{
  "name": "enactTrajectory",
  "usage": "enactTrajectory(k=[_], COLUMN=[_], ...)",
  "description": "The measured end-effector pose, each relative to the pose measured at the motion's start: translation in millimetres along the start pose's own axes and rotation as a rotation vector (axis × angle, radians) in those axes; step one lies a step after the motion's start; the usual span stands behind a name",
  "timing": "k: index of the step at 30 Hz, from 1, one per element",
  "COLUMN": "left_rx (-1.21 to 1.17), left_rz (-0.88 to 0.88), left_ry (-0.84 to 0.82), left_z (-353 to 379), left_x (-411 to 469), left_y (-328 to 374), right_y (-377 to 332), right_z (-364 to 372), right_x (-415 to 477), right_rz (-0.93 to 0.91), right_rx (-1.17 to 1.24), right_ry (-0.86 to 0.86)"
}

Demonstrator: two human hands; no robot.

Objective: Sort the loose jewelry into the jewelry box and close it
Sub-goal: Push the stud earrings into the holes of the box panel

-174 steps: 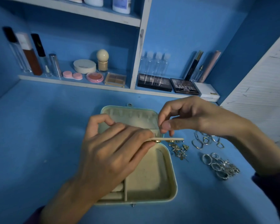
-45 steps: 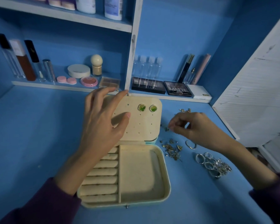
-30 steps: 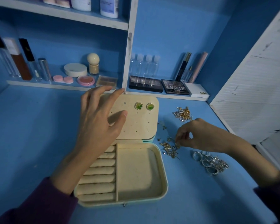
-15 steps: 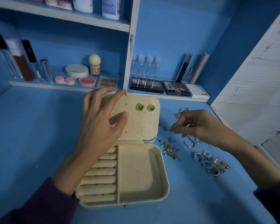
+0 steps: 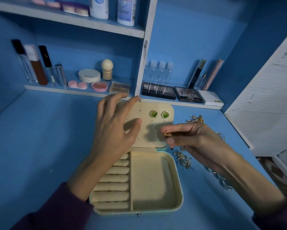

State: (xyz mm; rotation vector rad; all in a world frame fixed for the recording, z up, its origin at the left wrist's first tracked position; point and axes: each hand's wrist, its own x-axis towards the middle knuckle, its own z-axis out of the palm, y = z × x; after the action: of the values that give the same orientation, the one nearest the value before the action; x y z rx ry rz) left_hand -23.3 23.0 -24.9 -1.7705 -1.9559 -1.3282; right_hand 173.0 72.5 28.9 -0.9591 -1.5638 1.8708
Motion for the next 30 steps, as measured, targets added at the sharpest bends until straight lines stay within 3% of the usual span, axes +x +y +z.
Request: enactTrajectory(k=[11, 20, 30], left_rx=[0.003, -0.037, -0.046], left_rz=[0.017, -0.001, -0.002], left_ry=[0.019, 0.018, 0.019], left_z=[-0.9, -3.5, -4.7], left_x=[0.3, 1.3, 2.3], left_y=[-0.7, 0.1, 0.9], right_y=[0.8, 1.9, 1.9], right_z=[31.0, 47.0, 48.0], right_x=[12.3, 27.2, 34.8], right_rz=[-0.221, -0.431, -0.463], right_rx=[-0.332, -0.620, -0.612], right_ry=[-0.023, 0.235, 0.298])
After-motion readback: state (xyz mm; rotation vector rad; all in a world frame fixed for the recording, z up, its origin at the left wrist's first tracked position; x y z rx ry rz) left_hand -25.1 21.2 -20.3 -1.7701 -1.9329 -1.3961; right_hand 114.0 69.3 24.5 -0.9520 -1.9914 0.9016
